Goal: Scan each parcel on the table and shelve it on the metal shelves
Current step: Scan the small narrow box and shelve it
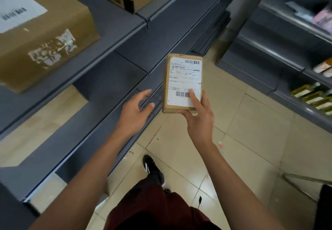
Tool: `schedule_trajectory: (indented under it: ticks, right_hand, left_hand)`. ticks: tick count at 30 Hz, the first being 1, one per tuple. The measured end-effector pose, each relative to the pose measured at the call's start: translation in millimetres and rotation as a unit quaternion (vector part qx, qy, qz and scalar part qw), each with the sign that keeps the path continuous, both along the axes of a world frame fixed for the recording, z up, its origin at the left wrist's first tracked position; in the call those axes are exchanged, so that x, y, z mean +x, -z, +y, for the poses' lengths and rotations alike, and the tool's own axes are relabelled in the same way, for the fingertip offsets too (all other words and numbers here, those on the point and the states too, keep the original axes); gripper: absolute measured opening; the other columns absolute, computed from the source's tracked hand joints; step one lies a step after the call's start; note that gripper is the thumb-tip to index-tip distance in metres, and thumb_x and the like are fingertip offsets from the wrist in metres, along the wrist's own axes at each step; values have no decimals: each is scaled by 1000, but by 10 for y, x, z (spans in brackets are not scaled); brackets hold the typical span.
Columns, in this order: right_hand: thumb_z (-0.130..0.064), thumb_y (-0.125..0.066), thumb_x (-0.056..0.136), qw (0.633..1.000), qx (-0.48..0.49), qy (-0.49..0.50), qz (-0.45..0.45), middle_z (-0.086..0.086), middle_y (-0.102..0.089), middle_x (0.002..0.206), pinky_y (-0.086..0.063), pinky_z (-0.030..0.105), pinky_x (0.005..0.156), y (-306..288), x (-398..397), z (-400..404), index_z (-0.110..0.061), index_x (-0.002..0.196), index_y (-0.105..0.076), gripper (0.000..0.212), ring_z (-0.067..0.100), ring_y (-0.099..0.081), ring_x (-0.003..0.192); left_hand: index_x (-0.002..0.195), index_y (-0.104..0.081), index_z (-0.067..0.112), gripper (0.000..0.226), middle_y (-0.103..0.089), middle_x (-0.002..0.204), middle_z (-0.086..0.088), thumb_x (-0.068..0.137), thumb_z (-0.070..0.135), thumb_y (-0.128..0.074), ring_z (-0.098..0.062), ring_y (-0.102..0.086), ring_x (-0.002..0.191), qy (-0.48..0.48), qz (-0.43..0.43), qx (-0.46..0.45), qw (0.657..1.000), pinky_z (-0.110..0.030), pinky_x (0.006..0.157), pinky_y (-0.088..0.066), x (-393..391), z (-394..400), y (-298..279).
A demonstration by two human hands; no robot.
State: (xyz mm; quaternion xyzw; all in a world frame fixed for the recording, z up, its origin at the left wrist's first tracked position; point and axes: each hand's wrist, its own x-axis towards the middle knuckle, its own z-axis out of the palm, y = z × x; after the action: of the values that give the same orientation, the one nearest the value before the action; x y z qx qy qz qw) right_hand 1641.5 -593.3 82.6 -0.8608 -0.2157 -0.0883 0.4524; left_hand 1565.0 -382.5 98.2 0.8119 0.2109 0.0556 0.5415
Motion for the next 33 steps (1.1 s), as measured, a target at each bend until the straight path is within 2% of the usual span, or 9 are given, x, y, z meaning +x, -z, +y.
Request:
schedule_trajectory:
  ticks: [3, 7, 11, 14, 19, 24, 27, 30, 33]
  right_hand:
    - [-9, -80, 86, 999, -24, -46, 11, 12, -46, 151, -52, 44, 103, 17, 366, 178, -14, 149, -51, 69, 25, -48, 137]
    - [-6, -79, 86, 995, -47, -82, -4, 12, -44, 155, -54, 46, 99, 123, 753, 384, -13, 149, -50, 70, 25, -47, 139]
    - [-8, -80, 86, 993, -51, -110, -4, 11, -41, 157, -52, 44, 105, 212, 1016, 567, -13, 149, -51, 70, 24, -44, 142]
    - [-7, -82, 85, 988, -53, -148, 12, 9, -41, 157, -50, 38, 107, 261, 1170, 704, -15, 149, -51, 72, 21, -44, 142]
    - [-5, -79, 86, 968, -61, -238, 52, 13, -41, 156, -57, 46, 97, 421, 1510, 859, -17, 150, -50, 71, 25, -45, 141]
    - [-4, -79, 87, 942, -34, -318, 98, 11, -40, 157, -57, 47, 97, 575, 1928, 942, -15, 150, -50, 71, 23, -43, 144]
    - [-4, -80, 86, 929, -9, -349, 119, 8, -43, 155, -55, 40, 103, 628, 2192, 981, -14, 149, -50, 71, 20, -44, 143]
    - [-5, -81, 85, 920, -19, -375, 111, 9, -46, 152, -47, 28, 110, 677, 2407, 1061, -13, 149, -51, 71, 20, -45, 140]
    - [-7, -82, 84, 908, -40, -403, 106, 10, -44, 154, -43, 25, 113, 733, 2524, 1171, -14, 149, -51, 72, 21, -45, 141]
  left_hand:
    - [142, -55, 39, 44, -55, 133, 24, 100, 30, -64, 28, -43, 115, -40, 1, 3, 999, 7, 83, -31, 296, 136, 54]
    - [143, -55, 34, 45, -56, 139, 19, 100, 24, -64, 26, -45, 116, -56, -8, -9, 998, 8, 82, -31, 590, 231, 90]
    - [145, -53, 31, 46, -54, 147, 16, 101, 24, -63, 4, -46, 132, -86, 1, -30, 996, -7, 97, -35, 687, 361, 117]
    - [146, -53, 29, 46, -54, 146, 15, 101, 25, -62, 2, -45, 134, -132, 7, -29, 991, -22, 105, -41, 679, 472, 165]
    - [144, -54, 34, 44, -54, 141, 21, 101, 29, -63, 3, -46, 133, -209, 36, -46, 976, -28, 114, -40, 710, 382, 298]
    - [142, -55, 33, 43, -56, 142, 11, 100, 31, -64, -7, -52, 131, -294, 60, -42, 953, -39, 112, -45, 915, 103, 376]
    - [143, -52, 41, 44, -55, 142, 12, 100, 40, -62, 2, -60, 113, -340, 72, -15, 938, -22, 93, -54, 1007, -114, 459]
    - [144, -48, 45, 46, -52, 147, 17, 100, 41, -60, 28, -52, 98, -371, 73, -24, 925, 2, 76, -43, 1068, -286, 568]
    - [144, -46, 49, 46, -51, 138, 22, 100, 42, -60, 14, -60, 83, -398, 73, -47, 913, -3, 70, -46, 1105, -373, 656]
